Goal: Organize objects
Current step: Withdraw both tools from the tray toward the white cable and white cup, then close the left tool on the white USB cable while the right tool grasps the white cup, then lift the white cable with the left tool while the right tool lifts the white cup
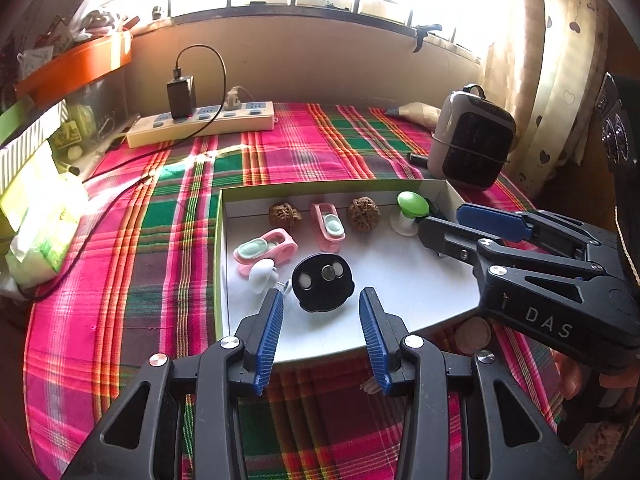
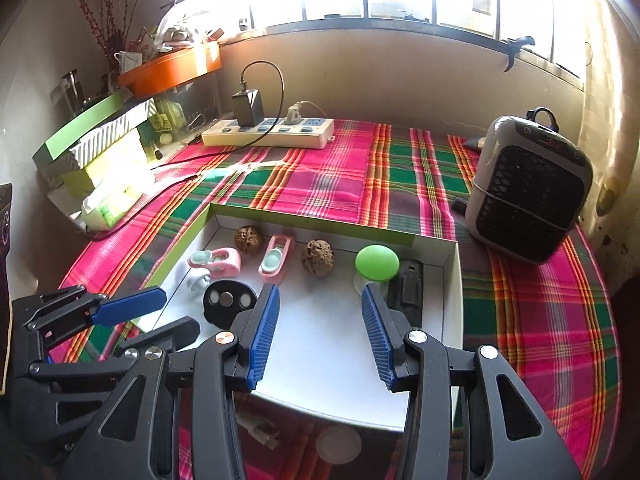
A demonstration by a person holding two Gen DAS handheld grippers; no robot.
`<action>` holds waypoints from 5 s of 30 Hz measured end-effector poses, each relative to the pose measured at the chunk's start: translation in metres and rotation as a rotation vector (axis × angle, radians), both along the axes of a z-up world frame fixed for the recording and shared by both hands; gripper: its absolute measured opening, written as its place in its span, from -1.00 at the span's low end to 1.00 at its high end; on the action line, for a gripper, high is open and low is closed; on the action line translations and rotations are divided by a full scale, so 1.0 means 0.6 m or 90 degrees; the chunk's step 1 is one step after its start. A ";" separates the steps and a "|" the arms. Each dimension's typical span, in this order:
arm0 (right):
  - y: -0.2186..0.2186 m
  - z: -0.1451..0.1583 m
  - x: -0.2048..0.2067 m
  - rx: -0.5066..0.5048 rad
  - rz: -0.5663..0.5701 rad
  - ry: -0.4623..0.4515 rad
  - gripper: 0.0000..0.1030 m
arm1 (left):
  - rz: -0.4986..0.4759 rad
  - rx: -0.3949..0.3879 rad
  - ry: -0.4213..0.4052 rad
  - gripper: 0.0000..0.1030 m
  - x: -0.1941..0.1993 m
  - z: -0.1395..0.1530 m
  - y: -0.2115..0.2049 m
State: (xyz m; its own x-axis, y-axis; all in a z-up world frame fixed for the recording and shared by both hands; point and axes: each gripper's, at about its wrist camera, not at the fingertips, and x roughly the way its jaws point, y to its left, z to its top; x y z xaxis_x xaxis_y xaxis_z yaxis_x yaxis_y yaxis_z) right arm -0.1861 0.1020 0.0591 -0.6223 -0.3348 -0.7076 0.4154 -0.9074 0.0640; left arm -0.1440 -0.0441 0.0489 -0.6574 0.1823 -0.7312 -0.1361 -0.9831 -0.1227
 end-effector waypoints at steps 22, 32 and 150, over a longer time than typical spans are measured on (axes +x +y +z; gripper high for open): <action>0.099 -0.044 0.112 -0.021 -0.126 -0.029 -0.03 | -0.169 0.028 -0.020 -0.26 0.045 -0.034 0.029; 0.131 -0.065 0.122 -0.039 -0.180 -0.057 -0.03 | -0.264 0.004 -0.038 -0.22 0.028 -0.057 0.066; 0.051 -0.055 0.126 -0.010 -0.013 -0.034 -0.44 | -0.092 -0.008 0.003 -0.80 0.085 -0.028 0.052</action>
State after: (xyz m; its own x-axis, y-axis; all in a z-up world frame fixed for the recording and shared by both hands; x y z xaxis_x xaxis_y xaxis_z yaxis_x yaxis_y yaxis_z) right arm -0.1104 0.1326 0.0262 -0.5908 -0.3334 -0.7347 0.3917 -0.9146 0.1002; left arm -0.0928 -0.0129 0.0323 -0.6287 0.2666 -0.7305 -0.2768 -0.9546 -0.1102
